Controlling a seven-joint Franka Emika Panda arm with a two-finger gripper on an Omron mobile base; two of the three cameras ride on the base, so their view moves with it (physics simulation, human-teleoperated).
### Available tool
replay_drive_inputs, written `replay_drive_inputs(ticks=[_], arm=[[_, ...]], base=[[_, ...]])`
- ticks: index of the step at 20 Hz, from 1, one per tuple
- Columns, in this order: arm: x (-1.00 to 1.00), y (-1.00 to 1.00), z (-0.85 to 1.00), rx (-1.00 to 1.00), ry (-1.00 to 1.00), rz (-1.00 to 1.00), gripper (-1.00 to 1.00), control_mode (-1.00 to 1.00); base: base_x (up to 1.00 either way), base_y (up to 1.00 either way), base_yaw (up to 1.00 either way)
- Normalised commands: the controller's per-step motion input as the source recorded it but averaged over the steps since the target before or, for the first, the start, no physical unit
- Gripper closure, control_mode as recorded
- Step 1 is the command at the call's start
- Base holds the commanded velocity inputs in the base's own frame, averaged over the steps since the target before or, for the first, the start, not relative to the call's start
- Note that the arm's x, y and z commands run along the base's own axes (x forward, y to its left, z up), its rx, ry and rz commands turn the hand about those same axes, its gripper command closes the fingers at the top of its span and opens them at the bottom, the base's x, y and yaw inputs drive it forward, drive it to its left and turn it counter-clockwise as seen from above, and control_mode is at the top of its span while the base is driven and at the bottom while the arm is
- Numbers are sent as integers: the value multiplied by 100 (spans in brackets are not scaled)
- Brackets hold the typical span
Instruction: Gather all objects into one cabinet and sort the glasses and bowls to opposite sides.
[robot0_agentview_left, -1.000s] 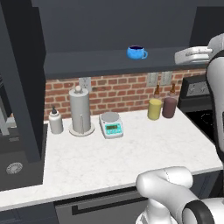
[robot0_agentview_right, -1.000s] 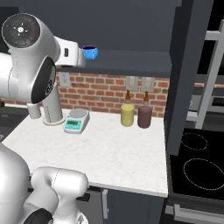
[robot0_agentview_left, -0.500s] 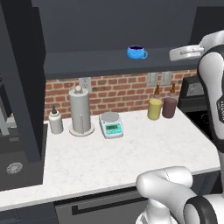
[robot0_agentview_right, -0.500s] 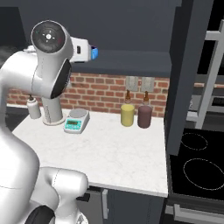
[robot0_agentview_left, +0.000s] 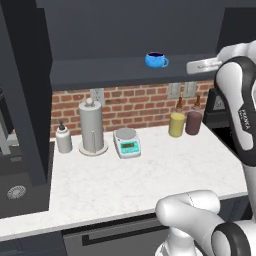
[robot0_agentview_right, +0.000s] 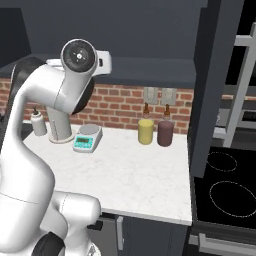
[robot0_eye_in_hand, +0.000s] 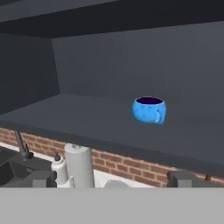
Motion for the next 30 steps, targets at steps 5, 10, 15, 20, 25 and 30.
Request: replay_drive_inputs(ticks=[5, 10, 15, 20, 25, 30], arm=[[32, 0, -10, 0, 0, 5, -100, -100], [32, 0, -3, 0, 0, 3, -100, -100], [39, 0, 0, 0, 0, 0, -100, -100], [31, 0, 0, 0, 0, 0, -100, -100], [32, 0, 0, 0, 0, 0, -100, -100], [29, 0, 0, 0, 0, 0, -100, -100]], base=[[0, 0, 0], [0, 0, 0], [0, 0, 0], [0, 0, 0], [0, 0, 0], [0, 0, 0]])
